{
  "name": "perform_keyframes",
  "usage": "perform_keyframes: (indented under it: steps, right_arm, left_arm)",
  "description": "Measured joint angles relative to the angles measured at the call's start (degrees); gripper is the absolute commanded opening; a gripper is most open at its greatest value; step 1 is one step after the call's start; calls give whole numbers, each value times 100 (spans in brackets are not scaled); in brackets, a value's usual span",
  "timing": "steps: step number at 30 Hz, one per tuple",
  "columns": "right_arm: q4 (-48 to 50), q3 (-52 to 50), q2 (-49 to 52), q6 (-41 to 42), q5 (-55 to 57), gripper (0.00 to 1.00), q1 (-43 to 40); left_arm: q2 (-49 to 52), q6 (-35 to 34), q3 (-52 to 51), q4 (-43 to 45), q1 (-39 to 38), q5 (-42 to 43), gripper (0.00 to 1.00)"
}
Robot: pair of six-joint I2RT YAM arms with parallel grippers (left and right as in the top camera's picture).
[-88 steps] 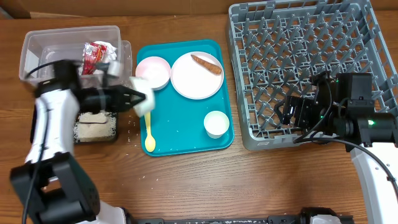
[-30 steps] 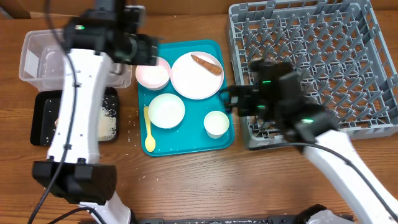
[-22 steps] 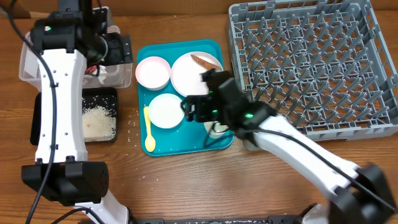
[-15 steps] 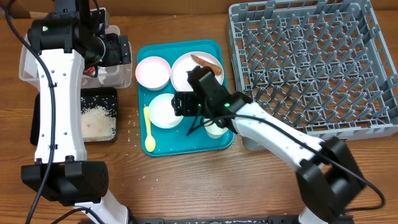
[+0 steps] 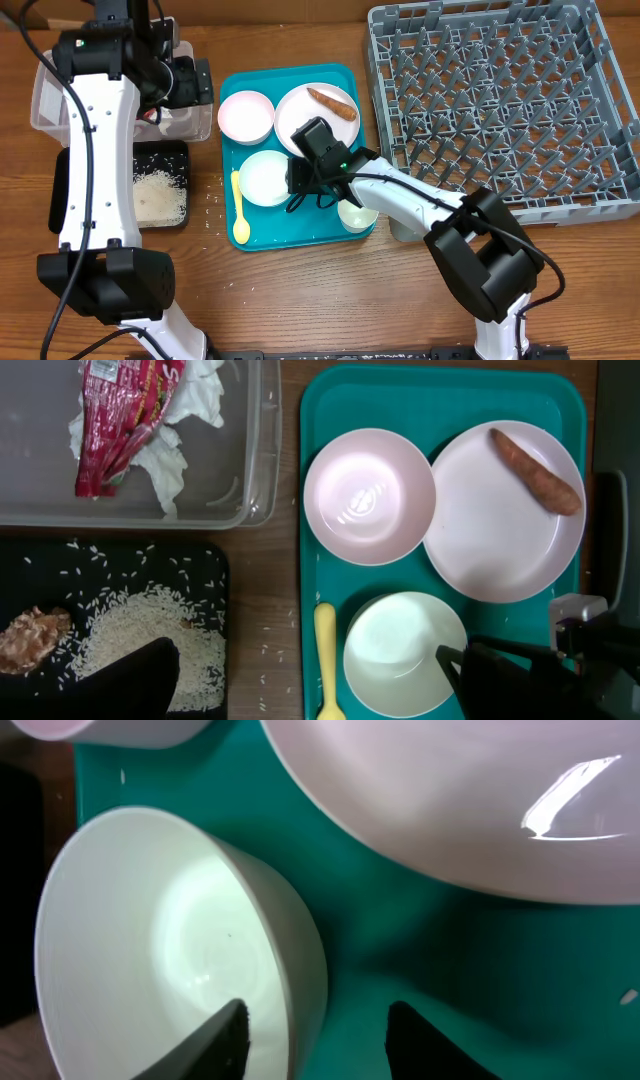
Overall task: Sort waste into correct bins and load items into the dishwasher
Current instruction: 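Lift the white bowl with the right gripper and place it in the rack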
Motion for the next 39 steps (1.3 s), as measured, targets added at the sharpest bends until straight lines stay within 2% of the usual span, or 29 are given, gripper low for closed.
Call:
perform_keyframes:
  steps: [4,7,12,19,23,27,33,36,39]
  right_arm:
    - [55,7,0,13,-22,16,-2]
    - [31,24,0,11,-37,5,-2]
    - [-538,352,2,-52,-42,4,-2]
    - [-1912,1784,2,-516,234,4,-7]
    - [-2828,2559,-74,-721,1005,4,-66]
    - [-3263,2949,-286,-800,2243,4,-356]
    - [-3001,3018,-389,-870,4194,4,-1095]
    - [-2188,3016,-389,-1080,5090,4,-1421]
    - [-1047,2997,-389,-1755,5626,4,-1639]
  left_arm:
    - [0,0,-37,13,0,-2,96]
    - [0,2,-48,42,0,-4,99]
    - [0,2,-52,59,0,-4,100]
    - [0,0,-52,68,0,-4,100]
    - [0,0,-52,55,0,-4,100]
    - [0,0,-52,50,0,-4,100]
    - [0,0,-52,50,0,-7,100]
    - [0,0,-52,50,0,-2,100]
    - [0,0,-52,48,0,-2,100]
